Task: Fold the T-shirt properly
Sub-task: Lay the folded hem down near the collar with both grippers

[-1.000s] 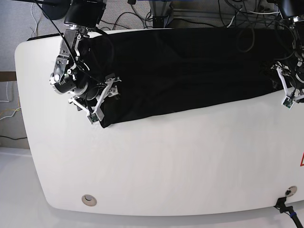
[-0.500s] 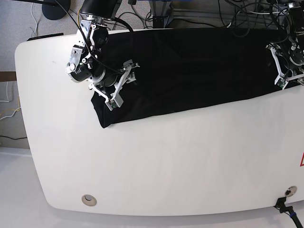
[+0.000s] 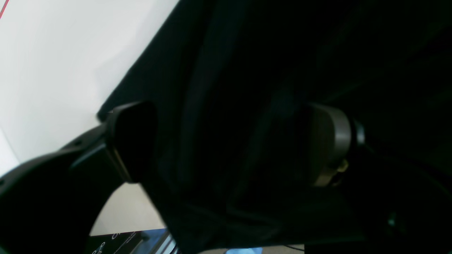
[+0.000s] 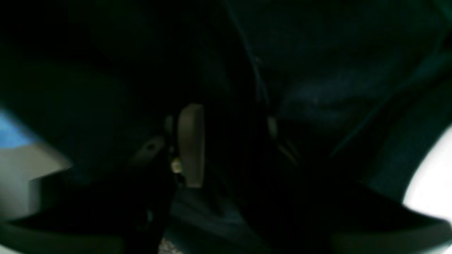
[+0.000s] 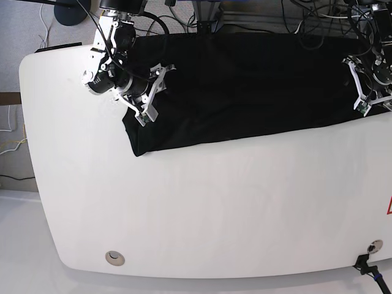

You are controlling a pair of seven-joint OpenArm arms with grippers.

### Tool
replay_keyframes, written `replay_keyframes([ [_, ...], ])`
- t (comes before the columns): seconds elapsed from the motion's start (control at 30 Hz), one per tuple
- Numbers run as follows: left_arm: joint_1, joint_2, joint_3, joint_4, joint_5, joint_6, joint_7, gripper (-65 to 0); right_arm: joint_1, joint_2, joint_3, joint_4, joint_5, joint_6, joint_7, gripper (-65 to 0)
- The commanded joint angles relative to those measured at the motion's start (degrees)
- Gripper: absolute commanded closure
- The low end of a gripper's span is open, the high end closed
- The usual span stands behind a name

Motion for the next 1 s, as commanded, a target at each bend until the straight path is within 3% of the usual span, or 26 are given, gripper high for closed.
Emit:
replay_keyframes([
  [0.0,-0.36,-1.1,-0.33,0.79,0.13,0.36,-0.42,-58.5,0.1,0.23,0.12,1.04,10.22,0.54,-2.09,-19.2],
  [0.07,-0.45,-1.1,0.02,0.79,0.13,0.36,-0.42,-58.5,-0.43,1.1,0.03,1.04,16.81,0.54,-2.09,-19.2],
  [0.23,-0.45,-1.1,0.81,0.79,0.13,0.36,-0.42,-58.5,-3.51,1.37,-0.32,1.04,25.96,0.54,-2.09,-18.7],
  [0.47,-1.94,-1.1,0.81,0.79,0.22,0.36,-0.42,-58.5,-6.49,8.05,-6.04,1.13,26.84,0.54,-2.09,-18.6],
  [0.97,-2.03,-1.1,0.81,0.79,0.22,0.36,-0.42,-58.5,7.75,8.75,-4.37,-4.14,26.48,0.54,-0.9,-19.2],
])
